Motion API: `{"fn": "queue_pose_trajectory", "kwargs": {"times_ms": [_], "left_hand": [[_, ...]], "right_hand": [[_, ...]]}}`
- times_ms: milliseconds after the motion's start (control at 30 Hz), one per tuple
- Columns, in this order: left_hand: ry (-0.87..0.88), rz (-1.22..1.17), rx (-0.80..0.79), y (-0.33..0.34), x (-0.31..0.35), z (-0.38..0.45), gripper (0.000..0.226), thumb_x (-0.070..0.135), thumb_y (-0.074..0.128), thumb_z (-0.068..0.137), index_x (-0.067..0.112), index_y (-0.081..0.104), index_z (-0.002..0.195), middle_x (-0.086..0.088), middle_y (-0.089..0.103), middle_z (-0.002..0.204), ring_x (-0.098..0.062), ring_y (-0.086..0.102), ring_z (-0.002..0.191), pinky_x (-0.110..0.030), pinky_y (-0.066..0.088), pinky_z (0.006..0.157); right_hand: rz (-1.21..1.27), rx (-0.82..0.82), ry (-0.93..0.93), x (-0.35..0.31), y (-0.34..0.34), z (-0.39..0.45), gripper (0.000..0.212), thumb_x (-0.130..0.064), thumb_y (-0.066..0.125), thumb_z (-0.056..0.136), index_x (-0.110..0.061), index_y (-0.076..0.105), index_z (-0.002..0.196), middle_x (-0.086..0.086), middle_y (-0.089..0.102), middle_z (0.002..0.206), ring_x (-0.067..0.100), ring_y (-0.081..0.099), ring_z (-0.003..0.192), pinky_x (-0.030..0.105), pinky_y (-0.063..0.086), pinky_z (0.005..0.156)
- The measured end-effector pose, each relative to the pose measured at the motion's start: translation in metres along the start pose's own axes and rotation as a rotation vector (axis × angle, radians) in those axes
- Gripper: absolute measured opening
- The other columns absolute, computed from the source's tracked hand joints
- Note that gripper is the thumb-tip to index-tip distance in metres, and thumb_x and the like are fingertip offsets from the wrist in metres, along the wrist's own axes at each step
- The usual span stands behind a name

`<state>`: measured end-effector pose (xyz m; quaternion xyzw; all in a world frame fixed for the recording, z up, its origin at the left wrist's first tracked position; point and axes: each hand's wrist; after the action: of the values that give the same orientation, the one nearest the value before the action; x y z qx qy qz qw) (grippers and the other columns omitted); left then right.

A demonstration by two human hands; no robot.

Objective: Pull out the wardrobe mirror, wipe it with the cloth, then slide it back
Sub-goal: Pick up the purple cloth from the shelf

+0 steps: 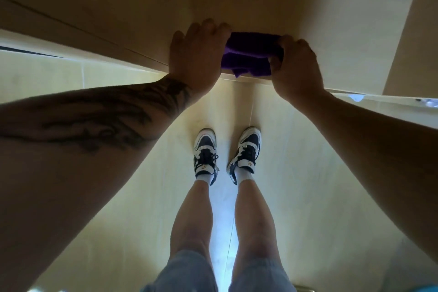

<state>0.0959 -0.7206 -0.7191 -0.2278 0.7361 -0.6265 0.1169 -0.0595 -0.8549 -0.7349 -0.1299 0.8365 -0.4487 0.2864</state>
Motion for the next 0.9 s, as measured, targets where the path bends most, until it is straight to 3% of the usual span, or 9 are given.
{"fn": "queue_pose_trajectory", "kwargs": {"times_ms": [133, 333, 500, 600, 800, 900], "left_hand": [[0.013, 0.032, -0.003, -0.047, 0.003, -0.019, 0.037, 0.012, 0.049, 0.098, 0.019, 0.053, 0.133, -0.009, 0.061, 0.121, -0.036, 0.061, 0.106, -0.046, 0.044, 0.080], [-0.020, -0.020, 0.061, -0.127, 0.010, -0.060, 0.044, 0.010, 0.050, 0.092, 0.021, 0.057, 0.135, -0.008, 0.063, 0.114, -0.035, 0.063, 0.098, -0.043, 0.046, 0.074], [-0.159, -0.309, 0.199, -0.200, 0.011, -0.104, 0.040, 0.018, 0.051, 0.094, 0.016, 0.069, 0.130, -0.010, 0.069, 0.116, -0.039, 0.064, 0.105, -0.047, 0.053, 0.083], [-0.193, -0.425, 0.246, -0.242, 0.009, -0.125, 0.030, 0.013, 0.058, 0.095, 0.010, 0.070, 0.122, -0.016, 0.069, 0.111, -0.042, 0.063, 0.099, -0.049, 0.053, 0.083], [-0.180, -0.569, 0.382, -0.304, 0.009, -0.157, 0.018, 0.016, 0.060, 0.101, 0.007, 0.070, 0.112, -0.014, 0.070, 0.103, -0.037, 0.063, 0.096, -0.052, 0.053, 0.085], [-0.204, -0.638, 0.431, -0.325, 0.008, -0.169, 0.015, 0.013, 0.064, 0.099, 0.007, 0.071, 0.110, -0.011, 0.069, 0.102, -0.033, 0.062, 0.097, -0.044, 0.052, 0.086]], "right_hand": [[0.022, -0.007, -0.030, -0.015, -0.035, -0.030, 0.029, -0.020, 0.049, 0.107, -0.010, 0.055, 0.132, 0.020, 0.058, 0.114, 0.041, 0.062, 0.099, 0.033, 0.040, 0.076], [-0.001, -0.050, -0.079, -0.038, -0.094, -0.093, 0.023, -0.024, 0.048, 0.108, -0.011, 0.055, 0.126, 0.011, 0.053, 0.100, 0.036, 0.058, 0.089, 0.034, 0.037, 0.074], [0.047, -0.067, -0.106, -0.069, -0.152, -0.140, 0.026, -0.028, 0.048, 0.109, -0.010, 0.057, 0.124, 0.020, 0.068, 0.106, 0.041, 0.063, 0.097, 0.038, 0.043, 0.076], [0.125, -0.039, -0.121, -0.091, -0.187, -0.170, 0.027, -0.030, 0.049, 0.109, -0.010, 0.058, 0.124, 0.018, 0.070, 0.105, 0.038, 0.062, 0.092, 0.033, 0.037, 0.074], [0.255, 0.061, -0.095, -0.123, -0.235, -0.211, 0.017, -0.034, 0.051, 0.107, -0.021, 0.060, 0.114, -0.004, 0.061, 0.088, 0.023, 0.056, 0.081, 0.030, 0.037, 0.069], [0.272, 0.117, -0.128, -0.138, -0.250, -0.226, 0.013, -0.032, 0.053, 0.106, -0.022, 0.061, 0.111, -0.006, 0.060, 0.089, 0.020, 0.054, 0.082, 0.030, 0.036, 0.068]]}}
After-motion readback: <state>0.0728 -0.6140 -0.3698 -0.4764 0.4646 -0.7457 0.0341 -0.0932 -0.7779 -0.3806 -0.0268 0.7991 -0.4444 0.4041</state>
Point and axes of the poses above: each hand's wrist, its own z-axis towards the middle knuckle, its own y-axis out of the palm, x = y × z
